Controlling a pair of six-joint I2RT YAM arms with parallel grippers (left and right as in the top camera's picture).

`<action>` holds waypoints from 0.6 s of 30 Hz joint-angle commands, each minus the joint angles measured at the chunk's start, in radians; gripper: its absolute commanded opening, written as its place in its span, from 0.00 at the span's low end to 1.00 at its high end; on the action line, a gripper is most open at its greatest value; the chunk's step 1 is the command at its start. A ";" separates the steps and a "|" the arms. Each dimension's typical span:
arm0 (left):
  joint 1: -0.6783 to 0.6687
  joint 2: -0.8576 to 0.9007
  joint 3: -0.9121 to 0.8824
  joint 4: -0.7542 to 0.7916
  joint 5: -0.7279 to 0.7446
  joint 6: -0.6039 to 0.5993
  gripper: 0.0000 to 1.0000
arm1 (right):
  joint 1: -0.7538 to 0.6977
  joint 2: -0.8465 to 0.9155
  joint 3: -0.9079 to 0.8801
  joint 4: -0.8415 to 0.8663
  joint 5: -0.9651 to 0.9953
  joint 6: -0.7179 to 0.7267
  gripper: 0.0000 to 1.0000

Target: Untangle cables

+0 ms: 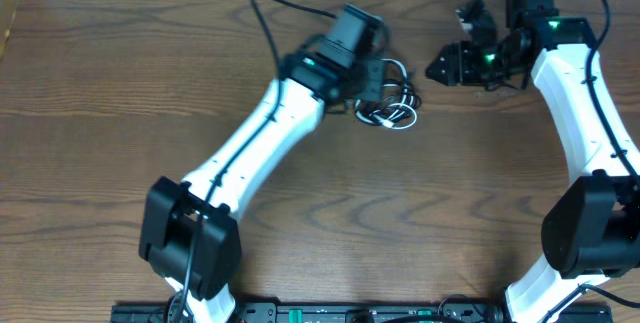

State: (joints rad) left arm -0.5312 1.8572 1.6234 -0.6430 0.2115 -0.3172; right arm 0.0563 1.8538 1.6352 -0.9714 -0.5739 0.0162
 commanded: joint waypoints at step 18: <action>0.146 -0.217 0.002 0.063 0.364 0.193 0.08 | 0.108 -0.014 0.004 0.105 -0.064 0.015 0.53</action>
State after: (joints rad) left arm -0.3935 1.7470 1.6173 -0.6060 0.5365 -0.1539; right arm 0.1600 1.8542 1.6352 -0.8768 -0.5777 0.0578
